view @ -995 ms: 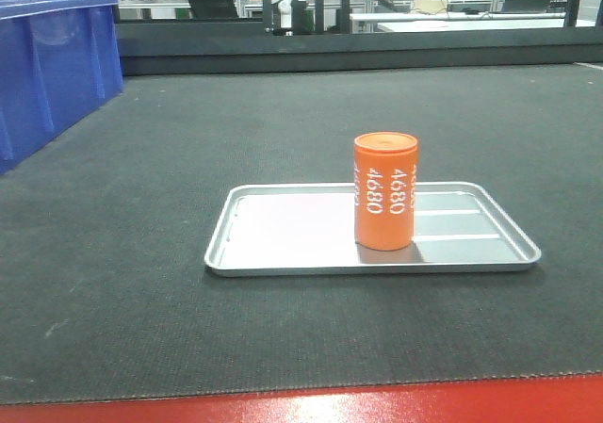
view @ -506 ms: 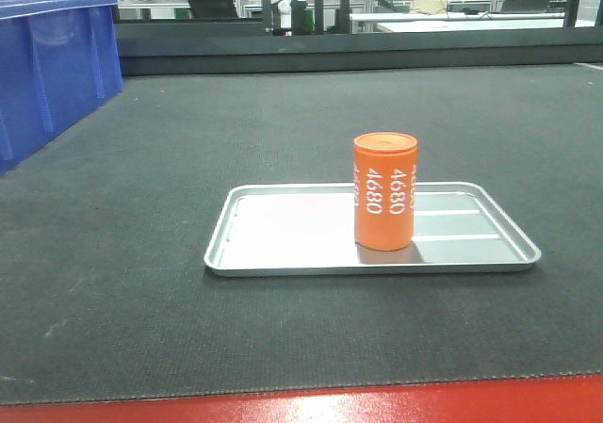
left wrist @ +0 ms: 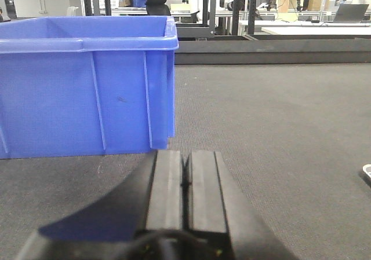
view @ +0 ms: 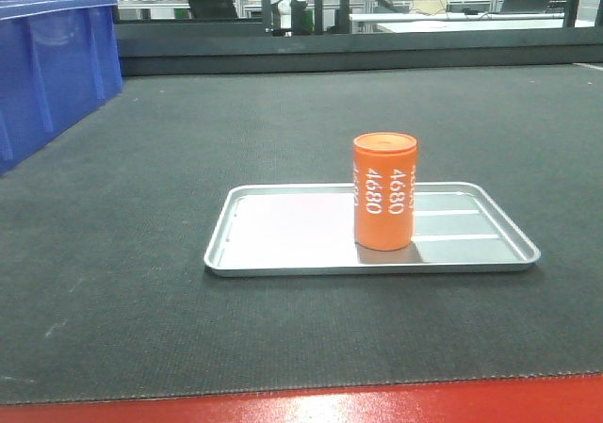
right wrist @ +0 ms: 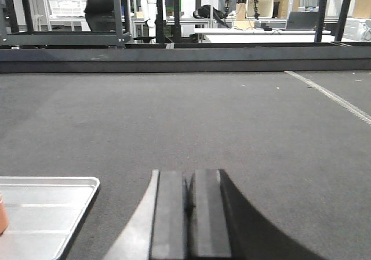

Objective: Grab orange capacitor from left shelf to right conveyor

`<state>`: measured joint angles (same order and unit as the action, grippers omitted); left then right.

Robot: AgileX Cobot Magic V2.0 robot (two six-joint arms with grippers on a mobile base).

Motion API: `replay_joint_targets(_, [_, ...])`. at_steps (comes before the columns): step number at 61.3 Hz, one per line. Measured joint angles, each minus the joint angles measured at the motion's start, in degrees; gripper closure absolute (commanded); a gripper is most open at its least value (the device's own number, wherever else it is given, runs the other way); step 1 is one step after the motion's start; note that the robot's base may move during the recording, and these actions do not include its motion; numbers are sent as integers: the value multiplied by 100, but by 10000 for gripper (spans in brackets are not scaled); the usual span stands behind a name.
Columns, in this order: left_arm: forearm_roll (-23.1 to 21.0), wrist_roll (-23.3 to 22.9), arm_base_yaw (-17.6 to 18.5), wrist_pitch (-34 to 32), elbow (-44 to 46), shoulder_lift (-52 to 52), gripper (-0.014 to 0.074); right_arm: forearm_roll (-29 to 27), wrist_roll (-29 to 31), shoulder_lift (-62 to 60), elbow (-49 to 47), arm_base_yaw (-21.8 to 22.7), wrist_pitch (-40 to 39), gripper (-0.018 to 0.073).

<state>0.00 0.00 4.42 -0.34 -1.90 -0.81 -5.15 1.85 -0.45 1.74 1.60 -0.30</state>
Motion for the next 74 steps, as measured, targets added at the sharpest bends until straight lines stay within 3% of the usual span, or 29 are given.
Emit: replay_joint_targets(74, [0, 0, 0, 0, 0, 0, 701, 0, 13, -9, 0, -80, -55, 510])
